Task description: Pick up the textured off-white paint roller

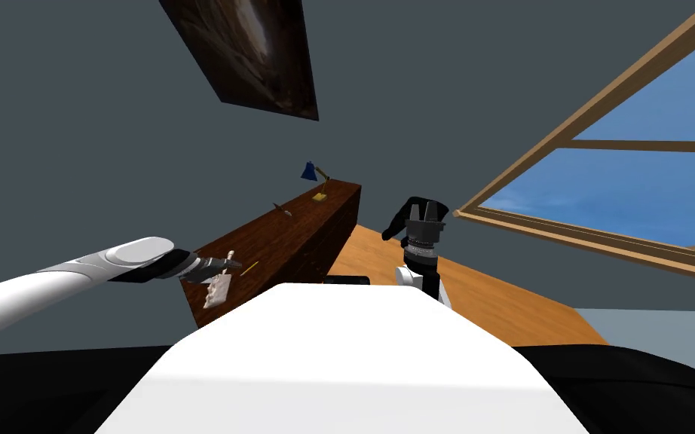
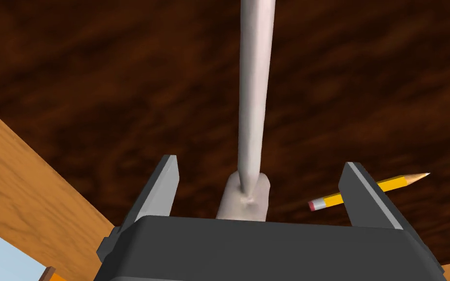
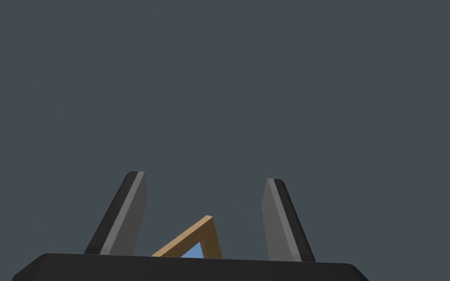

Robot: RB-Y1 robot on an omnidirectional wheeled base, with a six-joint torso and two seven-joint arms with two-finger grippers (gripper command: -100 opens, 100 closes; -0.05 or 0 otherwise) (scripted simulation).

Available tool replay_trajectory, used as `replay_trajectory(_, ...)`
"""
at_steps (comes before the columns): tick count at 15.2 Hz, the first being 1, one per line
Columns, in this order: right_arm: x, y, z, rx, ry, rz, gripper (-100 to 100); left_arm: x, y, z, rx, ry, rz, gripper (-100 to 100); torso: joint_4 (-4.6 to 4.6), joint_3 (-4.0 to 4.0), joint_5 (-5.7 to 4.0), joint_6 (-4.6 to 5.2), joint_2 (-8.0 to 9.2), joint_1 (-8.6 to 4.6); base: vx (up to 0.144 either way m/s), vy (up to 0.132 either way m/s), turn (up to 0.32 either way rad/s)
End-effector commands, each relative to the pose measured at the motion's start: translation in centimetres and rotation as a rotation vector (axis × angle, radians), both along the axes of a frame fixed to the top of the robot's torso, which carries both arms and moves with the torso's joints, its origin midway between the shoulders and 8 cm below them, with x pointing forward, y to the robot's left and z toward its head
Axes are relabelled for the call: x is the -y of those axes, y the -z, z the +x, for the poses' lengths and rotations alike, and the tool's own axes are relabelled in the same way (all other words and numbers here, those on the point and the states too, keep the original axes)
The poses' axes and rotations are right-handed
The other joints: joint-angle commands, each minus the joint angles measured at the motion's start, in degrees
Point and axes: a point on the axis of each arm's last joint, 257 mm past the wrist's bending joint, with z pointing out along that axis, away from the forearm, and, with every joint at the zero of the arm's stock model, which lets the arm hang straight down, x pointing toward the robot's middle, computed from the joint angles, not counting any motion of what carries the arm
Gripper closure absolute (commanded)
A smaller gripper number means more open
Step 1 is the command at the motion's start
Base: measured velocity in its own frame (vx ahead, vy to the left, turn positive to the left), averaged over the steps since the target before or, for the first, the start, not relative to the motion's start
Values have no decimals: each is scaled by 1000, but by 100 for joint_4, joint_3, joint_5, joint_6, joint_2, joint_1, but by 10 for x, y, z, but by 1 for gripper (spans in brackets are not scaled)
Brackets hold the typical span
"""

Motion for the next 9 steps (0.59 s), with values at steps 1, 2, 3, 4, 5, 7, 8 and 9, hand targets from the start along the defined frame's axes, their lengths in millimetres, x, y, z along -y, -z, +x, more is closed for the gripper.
replay_trajectory(1, 0, 0, 0, 0, 0, 0, 0, 0, 0, 0, 0, 0, 0, -100, 0, 0, 0, 0, 0, 0, -23, 10, -19)
replay_trajectory(2, 0, 0, 0, 0, 0, 0, 0, 0, 2, 0, 2, 0, 1, 100, 2, 2, -2, -1, 2, -1, -7, 4, -1)
replay_trajectory(3, 0, 0, 0, 0, 0, 0, 0, 0, 1, 0, 2, 0, 2, 100, 1, 2, -2, -1, 1, -3, -3, 4, 10)
replay_trajectory(4, 0, 0, 0, 0, 0, 0, 0, -1, 1, -1, 1, 0, 3, 100, 2, 1, -1, 3, -1, -7, 0, 0, 0)
replay_trajectory(5, 0, 0, 0, 0, 0, 0, 0, -1, 1, 0, 4, -1, 2, 100, -2, -2, -2, 2, -3, -9, 0, 0, 0)
replay_trajectory(7, 0, 0, 0, 0, 0, 0, 0, -1, -13, 3, -6, 8, 2, 100, -4, -4, -3, 2, -6, -10, 7, -5, 28)
replay_trajectory(8, 0, 0, 0, 0, 0, 0, 0, -2, -15, 3, -8, 9, 2, 100, -4, -6, -9, 1, -11, -12, 29, -14, 81)
replay_trajectory(9, 0, 0, 0, 0, 0, 0, 0, -3, -9, 4, 0, 5, 4, 100, -5, -9, -12, -1, -14, -18, 15, -9, 38)
